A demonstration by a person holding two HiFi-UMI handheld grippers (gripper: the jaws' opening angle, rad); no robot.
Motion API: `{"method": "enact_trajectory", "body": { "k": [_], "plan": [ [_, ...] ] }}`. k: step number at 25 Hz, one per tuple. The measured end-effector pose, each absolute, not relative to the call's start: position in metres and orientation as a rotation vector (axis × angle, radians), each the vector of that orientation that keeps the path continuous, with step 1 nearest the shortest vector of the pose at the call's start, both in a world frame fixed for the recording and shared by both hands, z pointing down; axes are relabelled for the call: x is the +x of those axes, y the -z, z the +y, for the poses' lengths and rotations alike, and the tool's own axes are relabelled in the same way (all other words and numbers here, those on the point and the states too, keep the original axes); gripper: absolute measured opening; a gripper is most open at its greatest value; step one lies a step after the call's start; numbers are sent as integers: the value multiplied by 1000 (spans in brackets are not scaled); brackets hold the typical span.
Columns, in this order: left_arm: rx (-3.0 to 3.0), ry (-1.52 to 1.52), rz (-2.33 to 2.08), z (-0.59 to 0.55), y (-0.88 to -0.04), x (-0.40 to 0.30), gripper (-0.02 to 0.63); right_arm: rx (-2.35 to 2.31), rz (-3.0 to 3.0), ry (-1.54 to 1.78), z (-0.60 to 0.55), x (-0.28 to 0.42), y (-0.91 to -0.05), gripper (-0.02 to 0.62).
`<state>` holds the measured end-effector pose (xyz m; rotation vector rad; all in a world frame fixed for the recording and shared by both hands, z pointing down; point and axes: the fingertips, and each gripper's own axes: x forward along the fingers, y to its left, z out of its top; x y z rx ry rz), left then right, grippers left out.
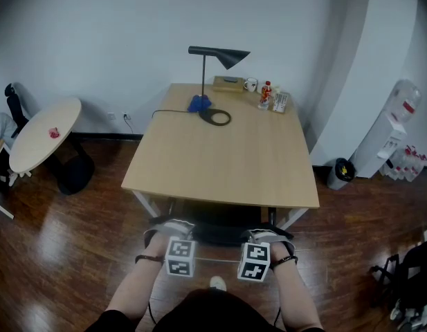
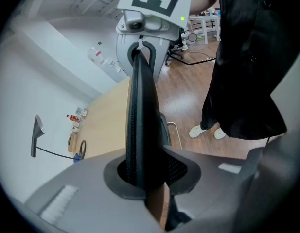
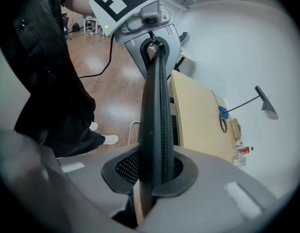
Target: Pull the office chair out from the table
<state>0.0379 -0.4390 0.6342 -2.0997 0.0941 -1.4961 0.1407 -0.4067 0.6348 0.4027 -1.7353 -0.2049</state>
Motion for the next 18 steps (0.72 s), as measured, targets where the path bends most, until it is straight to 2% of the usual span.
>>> {"method": "enact_trajectory", "body": {
  "k": [18],
  "plan": [
    [-2101, 1507, 57, -359, -631, 14, 61, 421, -1732, 157, -325, 117, -632, 66]
  ]
}}
